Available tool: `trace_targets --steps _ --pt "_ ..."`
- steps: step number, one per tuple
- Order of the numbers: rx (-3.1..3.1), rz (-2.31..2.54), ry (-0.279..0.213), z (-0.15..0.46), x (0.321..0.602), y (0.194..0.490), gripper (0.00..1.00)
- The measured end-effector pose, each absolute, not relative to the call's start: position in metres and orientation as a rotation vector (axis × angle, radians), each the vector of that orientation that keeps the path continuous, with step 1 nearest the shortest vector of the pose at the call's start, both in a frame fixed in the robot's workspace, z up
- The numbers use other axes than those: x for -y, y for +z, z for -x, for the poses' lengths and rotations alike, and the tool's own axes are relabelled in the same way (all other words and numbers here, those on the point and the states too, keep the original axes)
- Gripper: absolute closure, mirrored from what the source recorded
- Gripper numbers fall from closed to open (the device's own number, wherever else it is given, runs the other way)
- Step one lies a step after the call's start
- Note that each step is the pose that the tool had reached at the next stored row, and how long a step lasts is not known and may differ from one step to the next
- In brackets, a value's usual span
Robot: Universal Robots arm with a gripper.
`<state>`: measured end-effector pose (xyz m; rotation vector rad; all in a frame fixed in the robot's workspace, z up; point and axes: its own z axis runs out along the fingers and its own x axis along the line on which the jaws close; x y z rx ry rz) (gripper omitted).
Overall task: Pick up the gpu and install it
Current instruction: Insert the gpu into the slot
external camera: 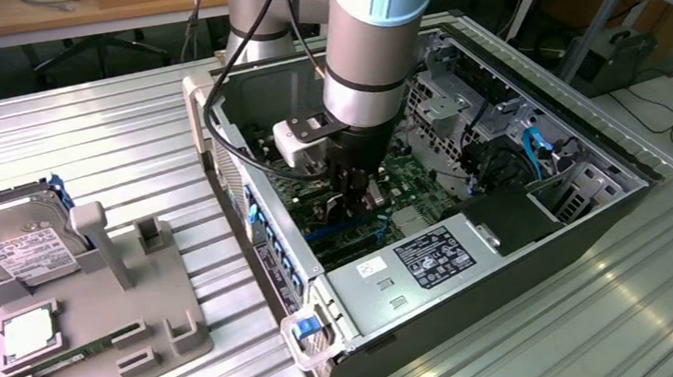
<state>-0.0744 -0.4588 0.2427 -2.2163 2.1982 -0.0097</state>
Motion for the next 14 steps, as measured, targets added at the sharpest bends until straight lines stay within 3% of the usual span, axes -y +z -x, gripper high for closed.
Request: trace_targets --steps 14 --pt "-2.198 2.216 -0.010 0.0732 0.4575 0.2423 0.72"
